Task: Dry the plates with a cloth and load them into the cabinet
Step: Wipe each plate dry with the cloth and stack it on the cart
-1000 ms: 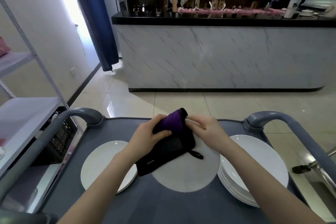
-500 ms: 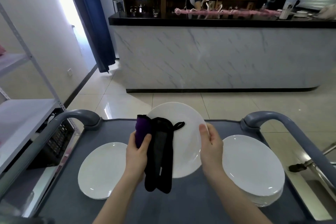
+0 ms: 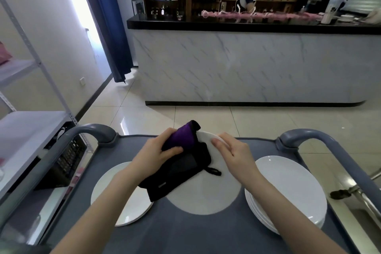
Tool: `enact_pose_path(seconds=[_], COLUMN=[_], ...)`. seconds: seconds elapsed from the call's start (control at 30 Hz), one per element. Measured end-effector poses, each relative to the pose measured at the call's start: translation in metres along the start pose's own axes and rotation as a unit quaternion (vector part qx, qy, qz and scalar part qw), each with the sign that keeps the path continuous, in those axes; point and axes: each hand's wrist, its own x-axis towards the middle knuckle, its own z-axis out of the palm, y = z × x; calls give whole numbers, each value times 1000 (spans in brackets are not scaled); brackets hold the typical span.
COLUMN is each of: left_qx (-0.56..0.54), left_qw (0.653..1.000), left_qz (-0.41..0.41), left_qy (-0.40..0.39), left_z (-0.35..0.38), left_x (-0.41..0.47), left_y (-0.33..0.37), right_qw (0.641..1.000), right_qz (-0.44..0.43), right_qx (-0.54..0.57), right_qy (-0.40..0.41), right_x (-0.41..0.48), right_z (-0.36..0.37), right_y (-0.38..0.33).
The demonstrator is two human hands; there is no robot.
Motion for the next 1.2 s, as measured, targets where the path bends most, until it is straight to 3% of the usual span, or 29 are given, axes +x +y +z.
enact_pose_path(seconds=[0.1, 0.2, 0.27, 0.33, 0.4, 0.5, 0.63, 0.7, 0.77, 0.97, 1.13, 1.2], left_qx=[-90, -259, -342, -372, -362, -274, -107, -43, -17, -91, -324, -360], left_qw=[983, 908, 854, 830, 845, 908, 982, 998, 1000, 978, 893, 878], left_qz=[-44, -123, -179, -206, -203, -161, -69, -31, -7, -52, -186, -193], left_qy=[152, 306, 350, 361, 339, 275, 141, 37, 0, 182, 249, 251], left_z=[17, 46, 69, 84, 85, 69, 37, 28, 31, 40, 71, 78], left_x=[-5, -11, -17, -21, -24, -27, -18, -11, -7, -11, -26, -29], left_y=[-2, 1, 7, 10, 4, -8, -11, -6, -3, -4, -8, -5], right_qw=[995, 959, 926, 917, 936, 965, 998, 998, 997, 996, 942, 934], right_qz=[20, 108, 154, 163, 147, 106, 39, 6, -2, 45, 147, 160], right_qx=[53, 134, 180, 191, 156, 112, 24, -28, -21, 59, 165, 172], right_qy=[88, 225, 295, 310, 278, 213, 33, -50, -78, 51, 253, 269], right_x=[-5, -10, -11, -11, -12, -13, -2, 2, 0, -16, -24, -27], right_z=[6, 20, 31, 35, 30, 12, -6, -5, 1, 7, 24, 27], right_y=[-4, -9, -12, -9, -4, 6, 9, 7, 8, 13, 7, 9])
